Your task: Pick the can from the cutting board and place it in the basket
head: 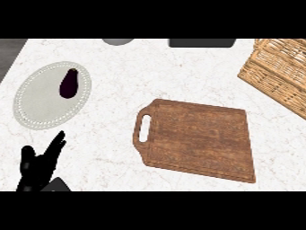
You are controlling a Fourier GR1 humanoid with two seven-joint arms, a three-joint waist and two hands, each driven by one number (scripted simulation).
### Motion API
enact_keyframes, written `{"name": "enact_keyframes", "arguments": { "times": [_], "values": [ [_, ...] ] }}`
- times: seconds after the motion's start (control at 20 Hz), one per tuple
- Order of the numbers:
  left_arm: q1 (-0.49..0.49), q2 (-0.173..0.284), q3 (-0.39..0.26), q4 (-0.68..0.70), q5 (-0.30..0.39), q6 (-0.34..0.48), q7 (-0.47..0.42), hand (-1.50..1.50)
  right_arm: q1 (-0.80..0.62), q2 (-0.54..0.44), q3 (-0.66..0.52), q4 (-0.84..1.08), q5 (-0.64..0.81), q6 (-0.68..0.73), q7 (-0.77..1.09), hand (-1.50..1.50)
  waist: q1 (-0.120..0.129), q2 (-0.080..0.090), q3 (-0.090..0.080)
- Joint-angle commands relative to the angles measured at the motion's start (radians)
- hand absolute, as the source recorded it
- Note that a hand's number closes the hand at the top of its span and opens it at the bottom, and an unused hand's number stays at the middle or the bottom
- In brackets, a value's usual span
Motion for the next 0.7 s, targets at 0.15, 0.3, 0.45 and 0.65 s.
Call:
{"name": "enact_keyframes", "arguments": {
  "times": [0.15, 0.3, 0.45, 0.65],
  "values": [
    [-0.045, -0.033, -0.011, 0.054, -0.007, -0.003, 0.048, 0.0, 0.06, 0.009, -0.031, 0.068, -0.108, -0.075, -0.147, 1.5, -0.008, 0.006, -0.014],
    [-0.012, -0.022, -0.008, 0.014, -0.006, 0.007, 0.048, 0.0, 0.111, -0.083, 0.017, 0.161, 0.069, -0.117, 0.035, 1.5, -0.005, 0.009, -0.015],
    [-0.049, -0.015, 0.015, 0.028, 0.008, 0.004, 0.072, 0.0, 0.146, -0.086, 0.059, 0.155, 0.065, -0.004, 0.002, 1.5, -0.025, 0.001, -0.015],
    [-0.055, -0.023, 0.019, 0.06, 0.01, -0.014, 0.045, 0.0, 0.121, -0.113, 0.096, 0.145, 0.078, 0.013, 0.001, -1.5, -0.018, 0.002, -0.015]
  ]
}}
